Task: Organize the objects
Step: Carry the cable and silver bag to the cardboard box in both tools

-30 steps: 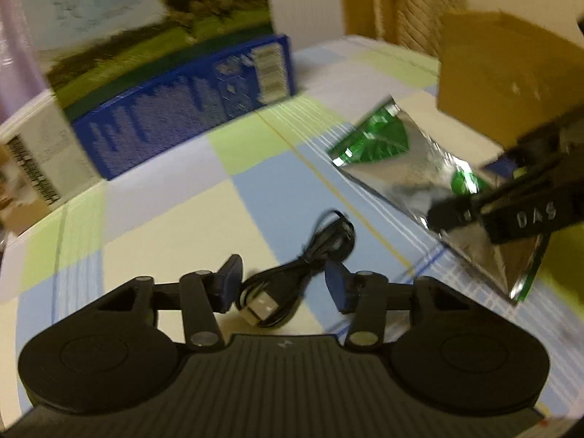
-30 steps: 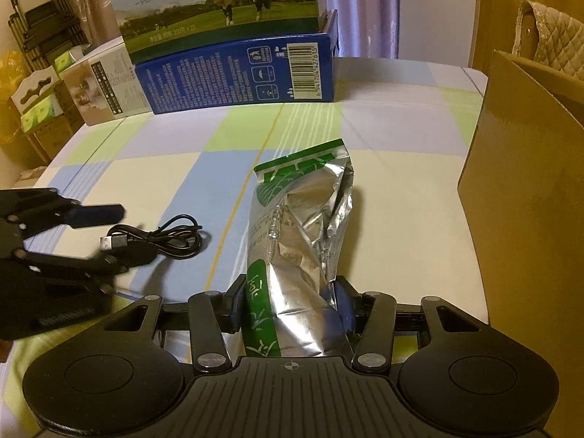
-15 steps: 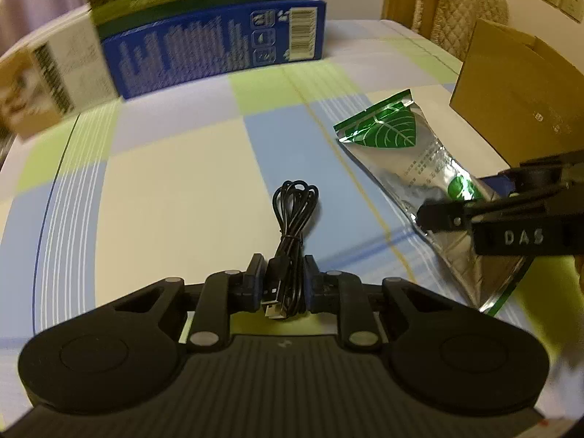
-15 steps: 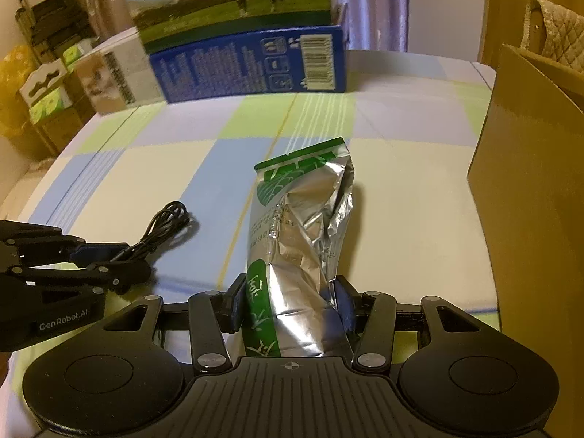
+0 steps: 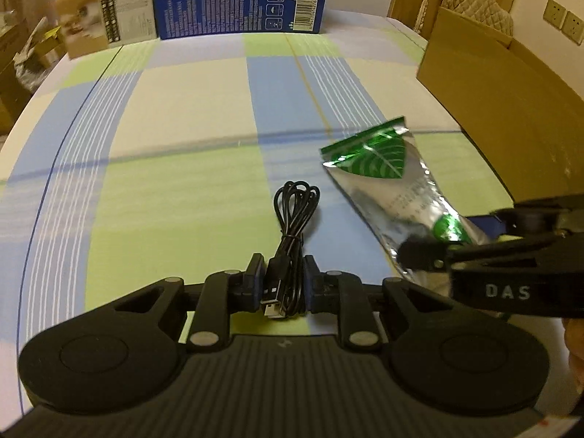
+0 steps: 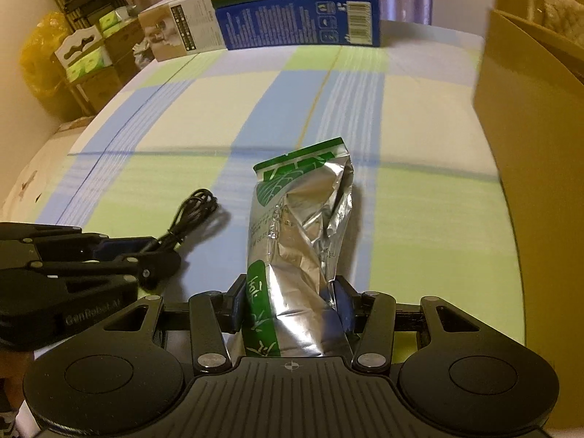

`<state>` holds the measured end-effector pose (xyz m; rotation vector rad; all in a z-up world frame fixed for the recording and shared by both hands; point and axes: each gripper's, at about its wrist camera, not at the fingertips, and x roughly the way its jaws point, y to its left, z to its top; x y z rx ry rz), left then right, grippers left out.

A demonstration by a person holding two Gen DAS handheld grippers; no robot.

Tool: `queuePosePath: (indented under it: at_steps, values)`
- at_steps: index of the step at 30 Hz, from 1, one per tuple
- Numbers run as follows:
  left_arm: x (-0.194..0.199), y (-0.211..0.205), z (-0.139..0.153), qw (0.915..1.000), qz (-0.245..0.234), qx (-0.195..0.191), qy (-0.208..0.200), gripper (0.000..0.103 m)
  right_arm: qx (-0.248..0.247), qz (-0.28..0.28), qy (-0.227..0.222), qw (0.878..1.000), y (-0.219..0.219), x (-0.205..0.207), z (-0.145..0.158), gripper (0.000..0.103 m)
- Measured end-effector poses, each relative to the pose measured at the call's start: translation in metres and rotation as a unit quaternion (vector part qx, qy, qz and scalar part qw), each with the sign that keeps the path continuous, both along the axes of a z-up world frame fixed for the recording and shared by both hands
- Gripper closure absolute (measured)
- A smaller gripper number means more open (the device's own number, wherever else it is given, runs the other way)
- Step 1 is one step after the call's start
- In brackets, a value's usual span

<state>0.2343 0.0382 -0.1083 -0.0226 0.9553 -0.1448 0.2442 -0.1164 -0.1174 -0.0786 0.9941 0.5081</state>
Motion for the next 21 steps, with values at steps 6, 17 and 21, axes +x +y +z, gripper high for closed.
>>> queuePosePath:
  at_steps: [6, 17, 21]
  values:
    - [-0.009, -0.009, 0.001, 0.9998, -0.008, 0.012, -0.013, 0.08, -0.004, -0.013, -0.006, 1.0, -0.011, -0.022, 0.001, 0.058]
    - [0.002, -0.009, -0.004, 0.9996, 0.004, 0.0, -0.027, 0.078, -0.002, -0.018, -0.014, 1.0, -0.011, -0.021, -0.002, 0.057]
    - [0.002, -0.011, -0.005, 0.9995, 0.002, 0.013, -0.028, 0.082, -0.002, -0.02, -0.017, 1.0, -0.009, -0.02, -0.002, 0.057]
